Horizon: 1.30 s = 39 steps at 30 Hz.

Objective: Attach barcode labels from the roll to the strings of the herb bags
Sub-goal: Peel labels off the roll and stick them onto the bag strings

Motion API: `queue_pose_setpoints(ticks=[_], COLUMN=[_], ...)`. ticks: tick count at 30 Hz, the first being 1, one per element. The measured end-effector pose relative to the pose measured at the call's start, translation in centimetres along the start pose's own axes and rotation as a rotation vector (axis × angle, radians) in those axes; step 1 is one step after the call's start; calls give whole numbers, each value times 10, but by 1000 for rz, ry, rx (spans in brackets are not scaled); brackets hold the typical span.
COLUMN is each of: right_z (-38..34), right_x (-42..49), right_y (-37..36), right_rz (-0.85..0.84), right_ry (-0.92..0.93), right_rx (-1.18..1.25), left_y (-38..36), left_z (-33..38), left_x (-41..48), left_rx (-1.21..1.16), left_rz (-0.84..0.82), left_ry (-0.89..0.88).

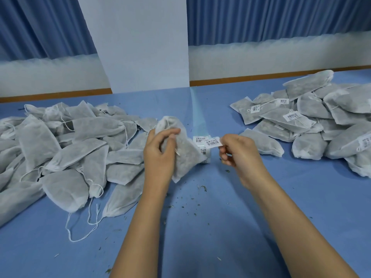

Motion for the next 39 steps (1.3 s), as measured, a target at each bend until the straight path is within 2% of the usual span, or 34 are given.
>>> queue_pose_setpoints(ticks=[3, 7, 14, 22, 31, 35, 37, 39], right_z=[-12, -20, -8, 0, 1, -2, -6, -7], right_x=[-8, -22, -17, -8, -7, -8, -10, -10], right_y=[-10, -33, -42, -38, -25, -16, -10, -14], right_rz=[-34, -216, -231, -146, 28, 192, 269, 187], right_ry=[168, 335, 302, 276, 280, 315, 328, 340], right_rx=[26, 78, 27, -37, -185, -395, -415, -308], left_y=[-4, -16, -27, -31, -31, -30, -26, -23], left_z=[-8, 2, 9, 9, 14, 14, 12, 12], left_x=[-2, -4, -10, -11, -11, -9, -8, -8], left_rx=[-27, -35, -104, -71, -191, -213, -246, -282], left_rz=[-65, -166, -287, -340, -358, -336, -319, -319], left_ry=[99, 50, -8, -32, -67, -53, -28, -21])
Point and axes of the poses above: each hand's wrist, its own x-axis towards the middle knuckle, its own y-axis out of the back of the hand, z = x × y, the point moved 8 cm from there along x, towards the middle knuckle, and after that the axes turned 8 degrees about -y, right-handed, at the moved point
